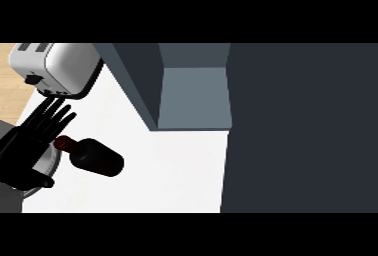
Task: Pick up the wine, place it into the cabinet and close the cabinet
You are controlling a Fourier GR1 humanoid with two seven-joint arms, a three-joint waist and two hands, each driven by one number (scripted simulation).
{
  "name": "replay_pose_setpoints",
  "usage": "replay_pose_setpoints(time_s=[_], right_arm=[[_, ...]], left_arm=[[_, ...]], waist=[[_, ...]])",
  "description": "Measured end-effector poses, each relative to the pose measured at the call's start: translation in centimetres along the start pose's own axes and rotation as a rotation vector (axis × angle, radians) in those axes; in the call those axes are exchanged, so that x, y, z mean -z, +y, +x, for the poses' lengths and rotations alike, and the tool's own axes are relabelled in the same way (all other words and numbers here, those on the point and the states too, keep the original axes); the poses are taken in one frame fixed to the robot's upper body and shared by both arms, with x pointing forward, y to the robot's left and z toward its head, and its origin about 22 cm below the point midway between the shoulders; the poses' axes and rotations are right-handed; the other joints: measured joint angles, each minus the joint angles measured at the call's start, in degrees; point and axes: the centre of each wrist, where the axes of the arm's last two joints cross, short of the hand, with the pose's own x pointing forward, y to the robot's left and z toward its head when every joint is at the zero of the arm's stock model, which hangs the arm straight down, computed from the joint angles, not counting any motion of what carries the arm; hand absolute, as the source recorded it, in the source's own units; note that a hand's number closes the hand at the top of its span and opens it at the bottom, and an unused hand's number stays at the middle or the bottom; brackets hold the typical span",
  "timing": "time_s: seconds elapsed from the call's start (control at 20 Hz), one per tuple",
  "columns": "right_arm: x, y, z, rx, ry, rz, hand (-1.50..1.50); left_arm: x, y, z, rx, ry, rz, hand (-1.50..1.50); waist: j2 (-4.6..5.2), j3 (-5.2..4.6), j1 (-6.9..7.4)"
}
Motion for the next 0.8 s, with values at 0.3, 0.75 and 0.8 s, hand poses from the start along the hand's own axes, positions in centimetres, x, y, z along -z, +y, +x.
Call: replay_pose_setpoints(time_s=[0.3, 0.75, 0.8], right_arm=[[0.0, -0.2, 0.2, -0.008, 0.004, -0.005, -1.5], [0.1, -0.2, 0.5, -0.003, 0.003, -0.009, -1.5], [0.0, 0.0, 0.4, 0.003, 0.003, -0.004, -1.5]], left_arm=[[0.5, 0.8, -2.2, 0.002, 0.019, -0.006, -1.5], [0.9, 1.0, -5.4, -0.015, 0.031, -0.042, -1.5], [0.6, 1.6, -5.4, -0.02, 0.036, -0.038, -1.5]], waist=[[0.01, 0.0, -0.14], [0.0, 0.0, -0.04], [0.0, 0.01, -0.09]])
